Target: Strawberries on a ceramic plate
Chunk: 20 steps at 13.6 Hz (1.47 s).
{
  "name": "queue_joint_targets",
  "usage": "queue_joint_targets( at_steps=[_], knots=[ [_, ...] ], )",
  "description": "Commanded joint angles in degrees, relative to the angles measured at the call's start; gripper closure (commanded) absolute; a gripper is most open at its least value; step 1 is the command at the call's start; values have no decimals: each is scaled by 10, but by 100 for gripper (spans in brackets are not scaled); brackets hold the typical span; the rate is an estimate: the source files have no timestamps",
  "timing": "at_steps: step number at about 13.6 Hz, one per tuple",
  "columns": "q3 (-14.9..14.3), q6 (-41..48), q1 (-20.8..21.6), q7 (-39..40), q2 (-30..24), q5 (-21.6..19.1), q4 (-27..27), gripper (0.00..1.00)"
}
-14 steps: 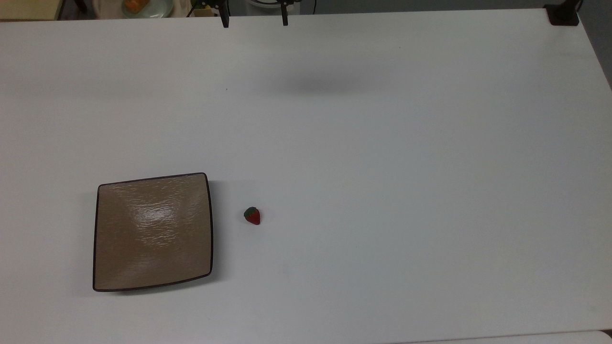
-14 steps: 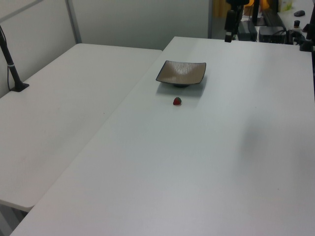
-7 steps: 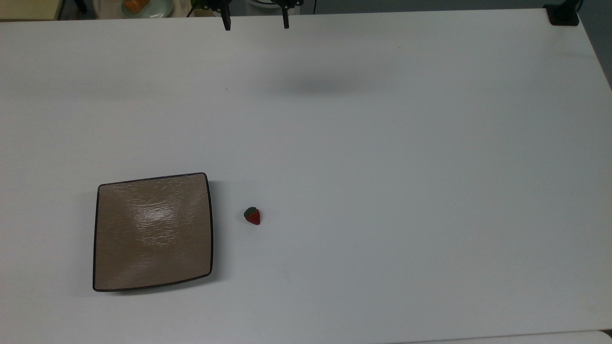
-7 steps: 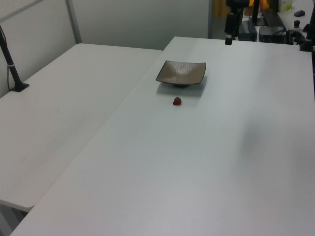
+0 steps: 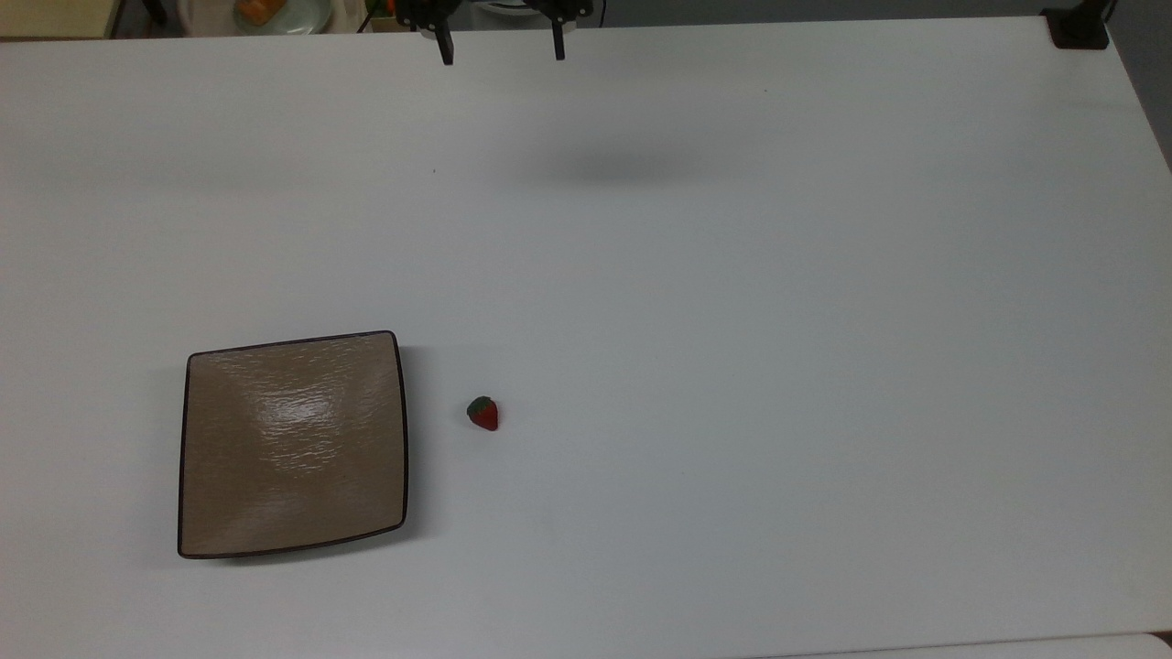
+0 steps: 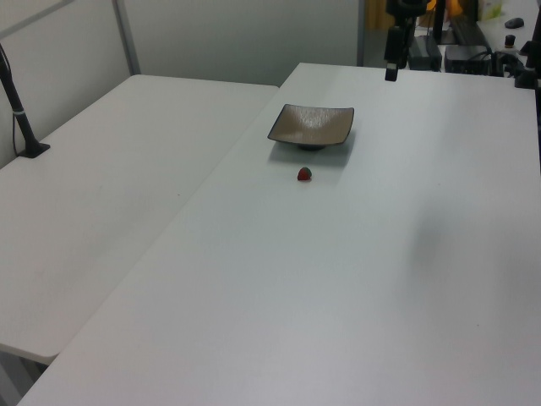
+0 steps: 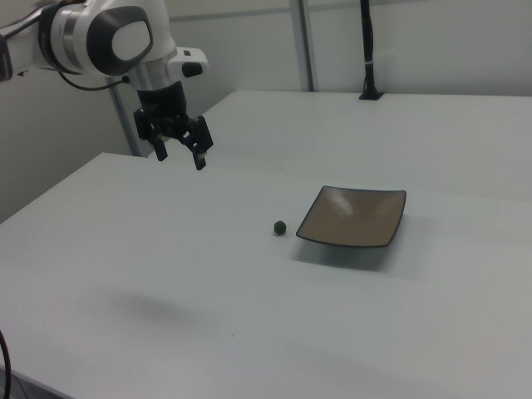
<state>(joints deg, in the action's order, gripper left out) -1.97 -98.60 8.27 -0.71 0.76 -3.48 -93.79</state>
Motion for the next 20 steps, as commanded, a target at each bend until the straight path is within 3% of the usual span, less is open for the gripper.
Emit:
queue_joint_targets(
  at_steps=[1, 12, 20],
  knots=[
    [-7, -31, 14, -11, 7, -8, -8, 0],
    [-7, -76, 7, -11, 50, -7, -4, 0],
    [-7, -138, 6, -119, 90, -1, 6, 0]
  ],
)
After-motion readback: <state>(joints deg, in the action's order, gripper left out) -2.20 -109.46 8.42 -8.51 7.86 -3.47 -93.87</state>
